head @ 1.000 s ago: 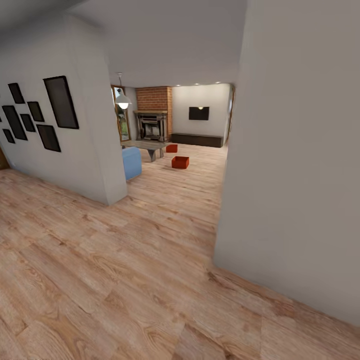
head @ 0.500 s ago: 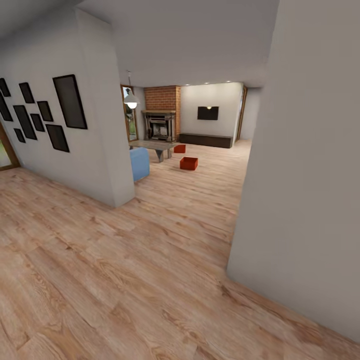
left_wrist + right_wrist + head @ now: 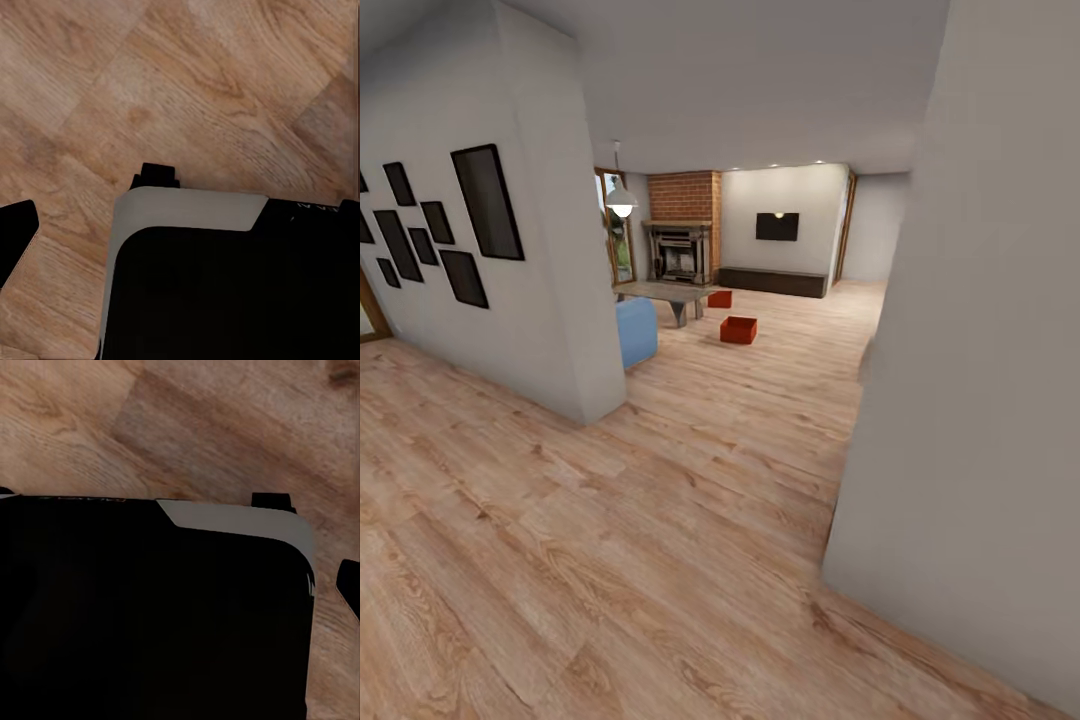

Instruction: Move the two storage containers from the living room to the garage. In the garage, place one container on the floor and stack the other container on top of it (either order is fine).

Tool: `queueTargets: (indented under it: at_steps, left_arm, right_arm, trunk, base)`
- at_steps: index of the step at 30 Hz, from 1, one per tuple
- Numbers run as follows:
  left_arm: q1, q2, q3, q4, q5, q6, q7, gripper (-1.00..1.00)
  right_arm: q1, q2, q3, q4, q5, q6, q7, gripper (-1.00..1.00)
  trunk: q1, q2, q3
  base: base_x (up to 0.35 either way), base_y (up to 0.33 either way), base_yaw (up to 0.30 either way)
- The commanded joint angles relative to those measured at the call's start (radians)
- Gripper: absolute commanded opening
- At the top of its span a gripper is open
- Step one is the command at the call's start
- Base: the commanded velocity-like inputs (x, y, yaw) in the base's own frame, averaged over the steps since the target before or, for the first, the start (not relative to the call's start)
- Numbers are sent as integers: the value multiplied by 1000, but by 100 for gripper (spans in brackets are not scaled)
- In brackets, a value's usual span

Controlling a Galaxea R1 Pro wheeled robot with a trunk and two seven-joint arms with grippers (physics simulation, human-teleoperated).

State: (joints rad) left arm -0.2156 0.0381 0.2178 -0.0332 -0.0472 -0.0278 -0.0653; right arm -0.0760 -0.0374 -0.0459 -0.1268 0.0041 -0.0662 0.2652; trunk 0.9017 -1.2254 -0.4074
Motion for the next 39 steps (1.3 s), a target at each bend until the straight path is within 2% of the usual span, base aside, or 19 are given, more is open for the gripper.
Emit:
queueTargets:
  at_steps: [1,6,16,32,39]
  left_arm:
    - [-1,0,8,1,-5,-3,-4,100]
    - [-1,0,8,1,-5,-3,-4,100]
    - [-1,0,8,1,-5,-3,-4,100]
    - [-1,0,8,1,-5,-3,-4,100]
    - [-1,0,8,1,-5,-3,-4,100]
  right_arm:
    - [-1,0,-5,1,1,-3,5,100]
    - [-1,-1,-5,1,1,-3,5,100]
    - [-1,0,-5,1,1,-3,4,100]
    - [-1,-1,-5,1,1,-3,5,100]
    - [-1,-1,-5,1,1,-3,4,100]
  trunk:
    - [1,-1,-1]
    - [1,-1,-1]
    - [1,-1,-1]
    - [1,-1,-1]
    - [1,-1,-1]
  base:
    - [346,0,0]
    - [346,0,54]
    - [346,0,221]
    - [346,0,23]
    - [346,0,151]
